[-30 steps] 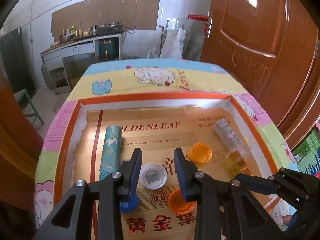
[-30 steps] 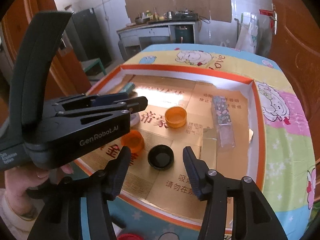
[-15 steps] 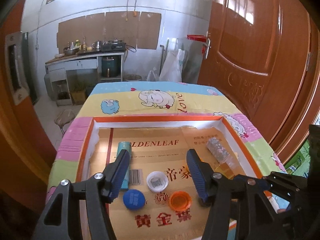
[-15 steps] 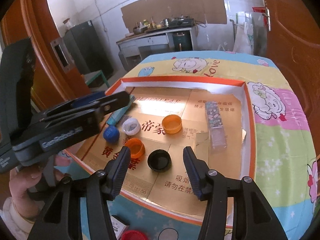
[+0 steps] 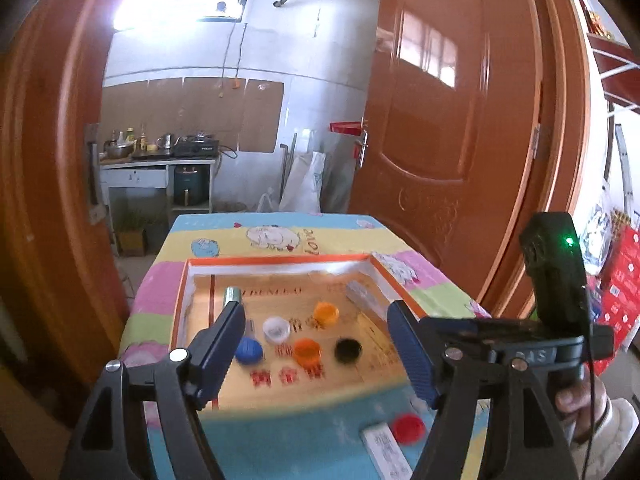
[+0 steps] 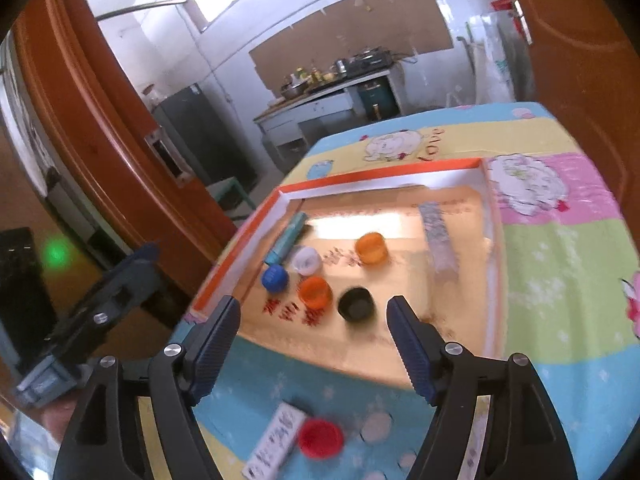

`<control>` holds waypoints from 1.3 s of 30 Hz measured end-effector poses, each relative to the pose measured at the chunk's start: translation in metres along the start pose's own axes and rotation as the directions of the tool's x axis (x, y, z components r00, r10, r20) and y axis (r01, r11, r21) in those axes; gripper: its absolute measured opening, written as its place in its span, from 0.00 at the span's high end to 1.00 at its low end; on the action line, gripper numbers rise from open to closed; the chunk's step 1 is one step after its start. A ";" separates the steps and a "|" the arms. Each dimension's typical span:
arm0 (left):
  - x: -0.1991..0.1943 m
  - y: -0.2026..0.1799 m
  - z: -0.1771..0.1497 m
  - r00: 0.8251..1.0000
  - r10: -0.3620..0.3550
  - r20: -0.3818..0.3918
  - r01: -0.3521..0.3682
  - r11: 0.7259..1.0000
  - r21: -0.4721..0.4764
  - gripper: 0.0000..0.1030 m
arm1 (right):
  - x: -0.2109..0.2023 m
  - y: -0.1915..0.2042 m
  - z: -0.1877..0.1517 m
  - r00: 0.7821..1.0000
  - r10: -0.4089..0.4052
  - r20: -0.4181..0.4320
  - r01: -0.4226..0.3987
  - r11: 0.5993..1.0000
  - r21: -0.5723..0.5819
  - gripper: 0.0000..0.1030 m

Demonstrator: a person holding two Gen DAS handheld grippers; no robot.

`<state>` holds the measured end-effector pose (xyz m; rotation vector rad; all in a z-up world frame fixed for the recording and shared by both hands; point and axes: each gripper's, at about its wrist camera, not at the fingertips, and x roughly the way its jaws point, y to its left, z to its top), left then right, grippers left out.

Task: Organize rigid objects
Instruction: 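Withdraw both open grippers from the tray back over the table, then grasp the red cap with the right gripper while the left moves toward the white box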

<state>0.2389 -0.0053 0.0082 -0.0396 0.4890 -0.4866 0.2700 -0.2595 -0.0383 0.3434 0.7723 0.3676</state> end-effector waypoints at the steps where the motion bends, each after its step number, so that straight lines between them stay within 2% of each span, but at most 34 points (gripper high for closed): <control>1: -0.007 -0.002 -0.004 1.000 0.002 -0.006 -0.002 1.000 -0.005 0.29 | -0.006 0.002 -0.007 1.000 -0.030 0.003 0.030 1.000 -0.010 0.25; 4: -0.026 -0.011 -0.017 0.999 -0.017 -0.040 0.017 1.000 -0.004 0.29 | -0.017 0.007 -0.027 0.994 -0.111 -0.013 0.110 0.992 -0.057 0.26; 7: -0.043 -0.020 -0.034 0.998 0.024 -0.050 -0.023 0.999 0.025 0.29 | -0.021 0.016 -0.051 0.979 -0.196 -0.056 0.186 0.972 -0.141 0.26; 10: -0.060 -0.020 -0.045 0.998 0.051 -0.035 -0.050 0.999 0.012 0.29 | -0.021 0.022 -0.077 0.954 -0.290 -0.078 0.265 0.934 -0.241 0.26; 12: -0.067 -0.017 -0.050 0.998 0.057 -0.021 -0.057 0.998 -0.015 0.29 | -0.017 0.024 -0.087 0.944 -0.317 -0.093 0.281 0.919 -0.277 0.26; 15: -0.067 -0.014 -0.055 0.997 0.075 -0.033 -0.076 0.997 -0.034 0.29 | -0.008 0.028 -0.097 0.940 -0.317 -0.125 0.267 0.913 -0.308 0.26; 22: -0.072 -0.015 -0.062 0.995 0.083 -0.046 -0.085 0.996 -0.027 0.29 | 0.023 0.044 -0.096 0.929 -0.343 -0.140 0.269 0.884 -0.381 0.26; 23: -0.071 -0.015 -0.063 0.995 0.087 -0.054 -0.089 0.996 -0.023 0.29 | 0.026 0.045 -0.095 0.932 -0.335 -0.139 0.263 0.887 -0.379 0.29; 25: -0.069 -0.015 -0.066 0.993 0.092 -0.067 -0.094 0.995 -0.022 0.29 | 0.029 0.043 -0.090 0.943 -0.298 -0.148 0.233 0.908 -0.348 0.58; 27: -0.064 -0.015 -0.069 0.991 0.094 -0.090 -0.097 0.995 -0.026 0.29 | 0.030 0.042 -0.087 0.943 -0.304 -0.137 0.245 0.910 -0.336 0.71; 32: -0.042 -0.024 -0.074 0.983 0.093 -0.158 -0.096 0.995 -0.008 0.29 | 0.022 0.032 -0.084 0.955 -0.267 -0.132 0.222 0.933 -0.282 0.71; 36: -0.021 -0.040 -0.073 0.974 0.090 -0.206 -0.087 0.996 0.025 0.29 | 0.006 0.009 -0.077 0.951 -0.298 -0.084 0.279 0.943 -0.181 0.71; 39: 0.001 -0.056 -0.073 0.959 0.129 -0.253 -0.116 0.991 0.069 0.29 | -0.006 -0.003 -0.075 0.949 -0.311 -0.047 0.304 0.945 -0.122 0.71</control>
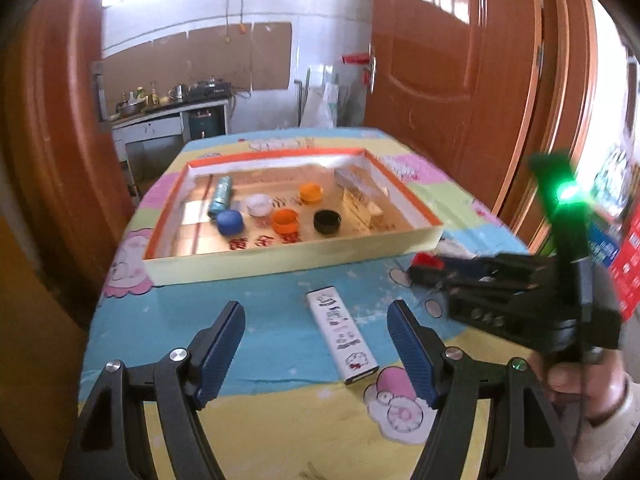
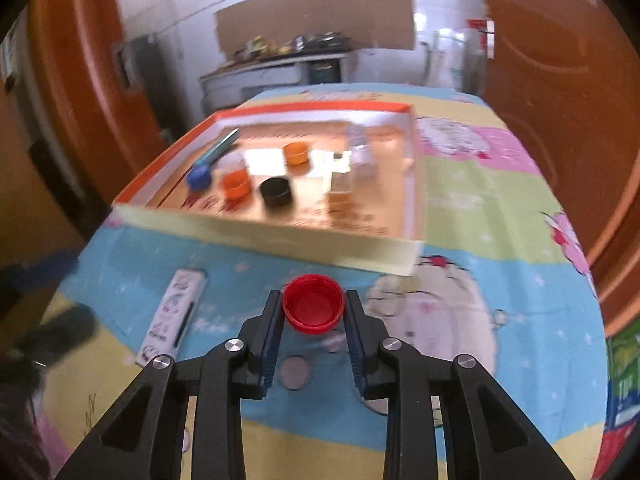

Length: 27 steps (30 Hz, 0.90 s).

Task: Organize rigid objects
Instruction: 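Grasp the red cap with the right gripper while the left moves toward the white box, then grasp the white Hello Kitty box with the left gripper while the right holds the red cap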

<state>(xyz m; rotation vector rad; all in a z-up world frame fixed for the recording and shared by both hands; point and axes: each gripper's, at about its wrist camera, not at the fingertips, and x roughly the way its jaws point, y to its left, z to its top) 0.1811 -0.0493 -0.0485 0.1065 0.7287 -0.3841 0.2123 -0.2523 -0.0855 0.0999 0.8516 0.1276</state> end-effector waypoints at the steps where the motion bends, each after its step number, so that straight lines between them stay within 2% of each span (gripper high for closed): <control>1: 0.007 -0.006 0.001 1.000 0.018 -0.018 -0.018 1.000 0.012 0.29 | -0.003 -0.003 0.000 1.000 -0.008 0.013 0.008 1.000 0.011 0.71; 5: 0.032 -0.018 0.001 0.992 0.098 -0.073 -0.096 0.995 0.031 0.29 | -0.010 -0.012 0.000 0.999 -0.010 0.047 0.007 0.999 0.045 0.71; 10: 0.049 -0.028 -0.006 0.983 0.131 -0.128 -0.127 0.991 0.034 0.29 | -0.015 -0.016 -0.001 0.998 -0.003 0.065 -0.001 0.998 0.059 0.70; 12: 0.055 -0.027 -0.009 0.975 0.152 -0.160 -0.150 0.988 0.027 0.35 | -0.017 -0.017 -0.001 0.997 0.001 0.072 -0.006 0.998 0.060 0.70; 13: 0.056 -0.024 -0.010 0.974 0.150 -0.170 -0.150 0.989 0.012 0.36 | -0.017 -0.017 -0.002 0.997 0.004 0.073 -0.009 0.998 0.060 0.70; 15: 0.054 -0.021 -0.011 0.973 0.152 -0.172 -0.158 0.987 -0.020 0.46 | -0.018 -0.017 -0.002 0.997 0.006 0.076 -0.011 0.998 0.062 0.70; 16: 0.054 -0.018 -0.012 0.975 0.137 -0.175 -0.147 0.988 -0.040 0.47 | -0.018 -0.017 -0.002 0.997 0.007 0.078 -0.012 0.998 0.063 0.70; 17: 0.054 -0.017 -0.013 0.978 0.118 -0.174 -0.128 0.991 -0.047 0.54 | -0.018 -0.017 -0.002 0.997 0.007 0.079 -0.012 0.998 0.063 0.70; 18: 0.052 -0.017 -0.013 0.981 0.099 -0.169 -0.109 0.993 -0.048 0.68 | -0.018 -0.017 -0.003 0.997 0.007 0.081 -0.012 0.998 0.064 0.70; 19: 0.050 -0.016 -0.014 0.982 0.093 -0.163 -0.102 0.993 -0.052 0.74 | -0.018 -0.017 -0.003 0.997 0.008 0.082 -0.013 0.998 0.065 0.70; 27: 0.034 -0.005 -0.015 0.992 0.036 -0.121 -0.048 0.994 -0.098 0.74 | -0.021 -0.019 -0.004 0.995 0.027 0.094 -0.034 0.997 0.074 0.70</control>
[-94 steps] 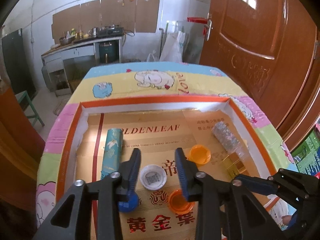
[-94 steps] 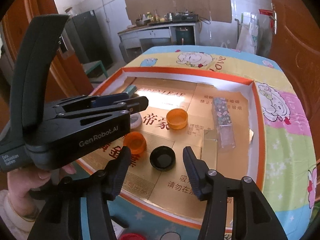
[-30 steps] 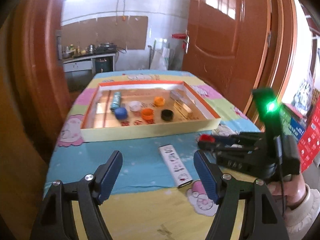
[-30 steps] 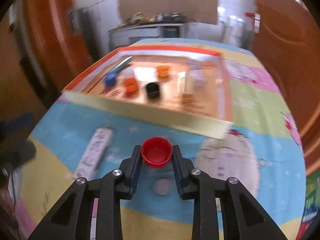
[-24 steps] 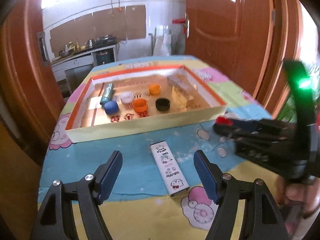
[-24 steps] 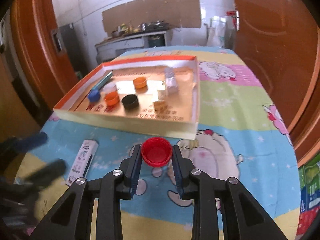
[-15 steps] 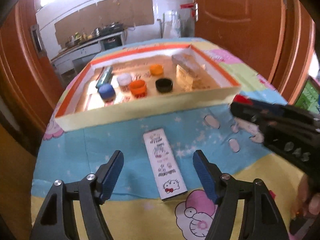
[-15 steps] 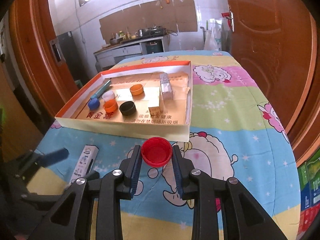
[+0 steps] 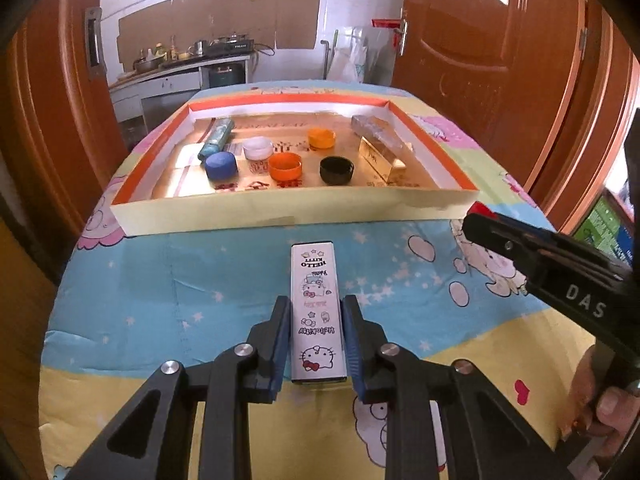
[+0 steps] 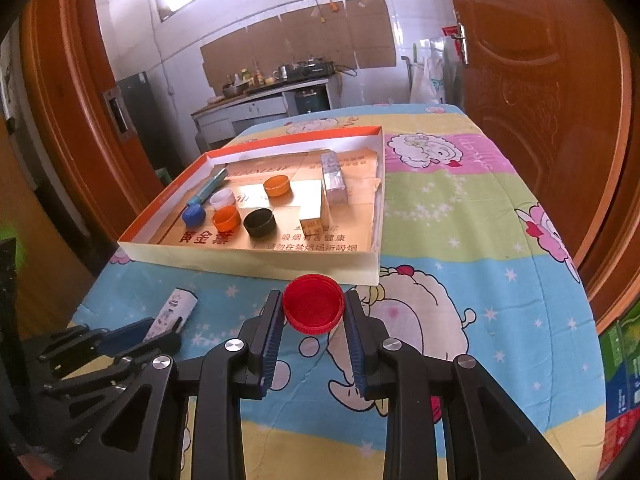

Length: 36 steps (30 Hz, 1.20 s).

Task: Organize rigid objects
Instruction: 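Grasp the white Hello Kitty box with the left gripper while the right holds the red cap, then carry the Hello Kitty box and red cap into the tray with both grippers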

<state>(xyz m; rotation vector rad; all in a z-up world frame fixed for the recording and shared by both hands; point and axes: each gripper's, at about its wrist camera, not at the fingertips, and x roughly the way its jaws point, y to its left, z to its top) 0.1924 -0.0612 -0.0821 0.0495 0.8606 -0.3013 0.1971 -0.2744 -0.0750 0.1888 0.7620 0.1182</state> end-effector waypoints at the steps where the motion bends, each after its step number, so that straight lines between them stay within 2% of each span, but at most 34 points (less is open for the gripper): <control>1: -0.004 0.002 0.001 1.000 -0.008 0.010 0.008 1.000 -0.005 0.74 | -0.001 0.000 0.000 1.000 0.004 0.003 -0.004 1.000 -0.003 0.70; 9: -0.034 0.020 0.034 0.995 -0.052 0.088 0.052 0.999 0.002 0.74 | -0.008 0.015 0.000 0.999 0.023 0.037 -0.021 0.998 -0.063 0.70; 16: -0.035 0.034 0.074 0.992 -0.035 0.121 0.030 0.999 0.043 0.74 | -0.013 0.031 0.015 1.000 0.007 0.011 -0.005 0.992 -0.127 0.70; 31: -0.005 0.054 0.147 0.990 0.007 0.138 -0.017 0.998 0.068 0.74 | -0.003 0.029 0.096 1.000 0.000 0.009 0.002 0.986 -0.166 0.70; 36: 0.021 0.051 0.173 0.995 -0.028 0.091 0.021 0.997 0.077 0.74 | 0.024 0.022 0.140 0.999 0.047 -0.019 -0.049 0.991 -0.128 0.70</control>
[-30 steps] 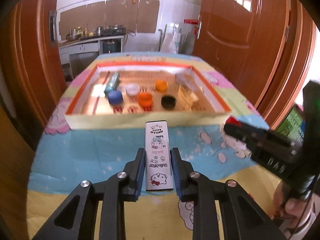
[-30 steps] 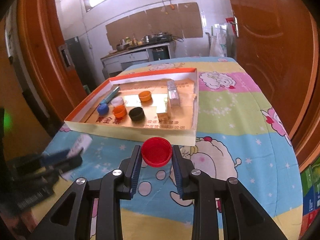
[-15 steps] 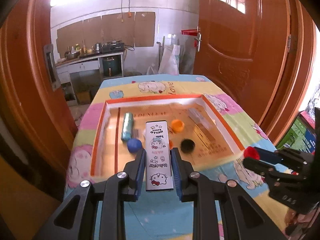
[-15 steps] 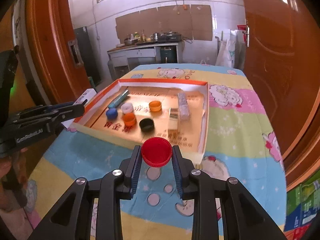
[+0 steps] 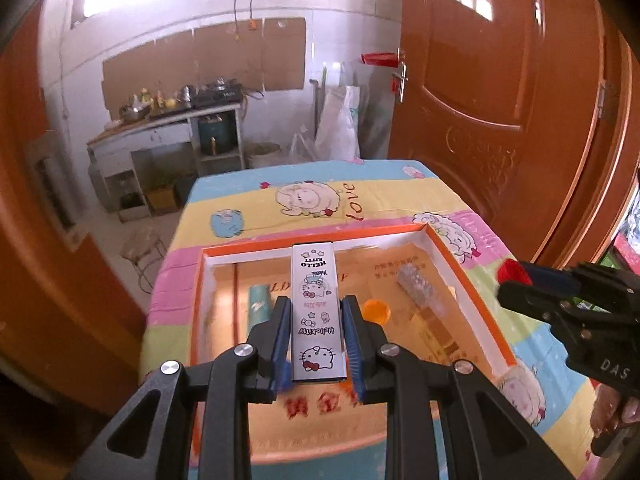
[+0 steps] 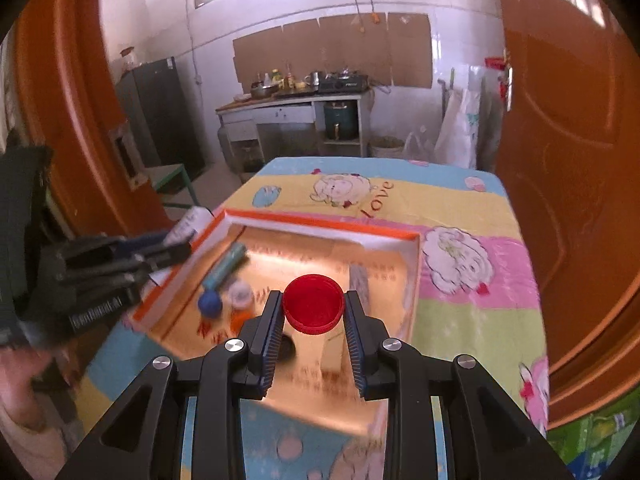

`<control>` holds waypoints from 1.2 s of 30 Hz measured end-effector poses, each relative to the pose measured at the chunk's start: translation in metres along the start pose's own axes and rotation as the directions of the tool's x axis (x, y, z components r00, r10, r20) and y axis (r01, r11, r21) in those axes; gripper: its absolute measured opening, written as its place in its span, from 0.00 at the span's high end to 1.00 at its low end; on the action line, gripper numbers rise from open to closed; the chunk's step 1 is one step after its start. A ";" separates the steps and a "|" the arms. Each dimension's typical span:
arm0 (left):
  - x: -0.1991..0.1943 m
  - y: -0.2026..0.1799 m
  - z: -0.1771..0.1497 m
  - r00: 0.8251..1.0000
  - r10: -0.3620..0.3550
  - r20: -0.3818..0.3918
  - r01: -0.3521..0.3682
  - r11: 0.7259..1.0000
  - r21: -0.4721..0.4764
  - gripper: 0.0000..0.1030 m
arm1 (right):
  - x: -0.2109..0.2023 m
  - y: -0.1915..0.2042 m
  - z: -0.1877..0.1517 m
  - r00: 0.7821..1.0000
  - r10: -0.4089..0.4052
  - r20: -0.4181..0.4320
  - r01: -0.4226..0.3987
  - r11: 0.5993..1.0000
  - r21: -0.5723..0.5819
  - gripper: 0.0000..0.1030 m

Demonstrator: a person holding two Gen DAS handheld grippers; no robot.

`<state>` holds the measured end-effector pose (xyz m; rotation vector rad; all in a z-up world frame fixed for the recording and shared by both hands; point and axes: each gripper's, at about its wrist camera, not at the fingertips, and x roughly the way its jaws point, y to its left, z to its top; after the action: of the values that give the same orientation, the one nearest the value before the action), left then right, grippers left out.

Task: Organize rigid objects
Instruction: 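Carry the Hello Kitty box and red cap into the tray with both grippers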

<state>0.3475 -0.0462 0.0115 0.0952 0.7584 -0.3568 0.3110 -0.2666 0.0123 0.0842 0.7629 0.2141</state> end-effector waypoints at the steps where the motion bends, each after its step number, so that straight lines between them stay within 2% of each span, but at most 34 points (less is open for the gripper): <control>1: 0.009 0.002 0.005 1.000 -0.011 -0.012 0.011 1.000 -0.012 0.74 | 0.007 -0.002 0.006 1.000 0.001 -0.008 -0.001 1.000 0.005 0.70; 6: 0.046 0.011 0.016 0.998 -0.037 -0.053 0.034 0.998 -0.055 0.74 | 0.057 -0.009 0.029 0.998 -0.009 -0.062 0.010 1.000 0.022 0.70; 9: 0.068 0.010 0.017 0.995 -0.039 -0.087 0.036 0.998 -0.045 0.74 | 0.084 -0.014 0.038 0.996 0.002 -0.089 0.001 0.999 0.039 0.70; 18: 0.109 0.024 0.016 0.989 -0.011 -0.149 0.004 0.999 -0.041 0.74 | 0.149 -0.008 0.043 0.986 -0.053 -0.158 0.054 0.999 0.005 0.70; 23: 0.120 0.028 0.012 0.986 -0.015 -0.167 0.007 0.999 -0.052 0.74 | 0.165 -0.007 0.041 0.983 -0.064 -0.175 0.062 0.998 -0.014 0.70; 36: 0.129 0.027 0.010 0.983 -0.010 -0.182 -0.001 0.998 -0.059 0.74 | 0.171 -0.009 0.036 0.978 -0.056 -0.201 0.056 0.998 -0.009 0.70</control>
<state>0.4494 -0.0597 -0.0708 0.0715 0.9497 -0.3329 0.4577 -0.2376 -0.0782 0.0380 0.9654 0.1718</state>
